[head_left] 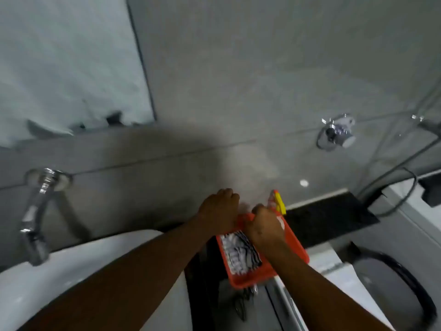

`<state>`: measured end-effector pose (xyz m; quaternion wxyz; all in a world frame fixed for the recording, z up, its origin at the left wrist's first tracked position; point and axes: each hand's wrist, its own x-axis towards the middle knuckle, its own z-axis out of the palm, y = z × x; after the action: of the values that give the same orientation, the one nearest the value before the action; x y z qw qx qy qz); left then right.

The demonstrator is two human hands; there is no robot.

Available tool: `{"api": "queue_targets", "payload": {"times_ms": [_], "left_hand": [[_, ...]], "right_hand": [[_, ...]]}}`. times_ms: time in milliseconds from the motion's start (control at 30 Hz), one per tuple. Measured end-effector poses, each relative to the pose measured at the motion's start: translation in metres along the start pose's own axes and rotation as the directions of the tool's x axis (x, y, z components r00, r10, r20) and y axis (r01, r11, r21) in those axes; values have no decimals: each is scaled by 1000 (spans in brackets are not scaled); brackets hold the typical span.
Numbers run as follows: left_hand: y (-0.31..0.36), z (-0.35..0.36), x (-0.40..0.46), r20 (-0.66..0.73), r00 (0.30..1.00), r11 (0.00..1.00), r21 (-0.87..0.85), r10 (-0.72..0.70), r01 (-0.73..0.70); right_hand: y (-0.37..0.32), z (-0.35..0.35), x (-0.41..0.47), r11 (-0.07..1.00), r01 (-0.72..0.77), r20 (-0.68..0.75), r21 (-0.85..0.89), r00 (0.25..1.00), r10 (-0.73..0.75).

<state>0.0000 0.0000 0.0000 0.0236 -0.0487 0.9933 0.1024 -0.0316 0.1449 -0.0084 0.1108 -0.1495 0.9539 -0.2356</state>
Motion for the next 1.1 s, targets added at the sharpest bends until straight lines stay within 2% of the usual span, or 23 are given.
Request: {"api": "queue_targets", "payload": {"times_ms": [33,133,233,333,500,633,733,800,867,967,1100], "left_hand": [[2,21,14,103,995,999,-29,-14,17],[2,74,41,273,959,993,-64,-82,103],[-1,126,67,403,904,987,-5,-145,160],[-11,157,84,491,853,980,11,-179,199],[-19,202,95,548,821,968,-71,-164,241],[-20,210,102,542,816,957,-70,-201,282],[-21,203,107,562,805,924,-172,-192,341],[-20,190,107,555,808,863,-292,-198,412],[-21,167,105,529,822,754,-448,-209,480],[-27,123,97,459,850,571,-637,-259,518],[-38,44,68,417,849,356,-778,-323,518]], "right_hand": [[18,15,4,997,-52,57,54,997,49],[63,64,15,978,-176,189,115,970,152],[99,109,29,941,-311,301,135,917,260],[118,132,43,923,-355,348,146,892,288],[143,158,54,924,-342,331,168,903,274],[156,168,67,887,-406,409,220,864,294],[159,166,78,865,-430,439,258,850,292],[158,161,81,840,-437,441,322,854,275],[151,147,81,785,-442,438,434,865,245],[125,108,75,619,-432,381,656,897,223],[61,45,61,391,-358,331,848,934,138]]}}
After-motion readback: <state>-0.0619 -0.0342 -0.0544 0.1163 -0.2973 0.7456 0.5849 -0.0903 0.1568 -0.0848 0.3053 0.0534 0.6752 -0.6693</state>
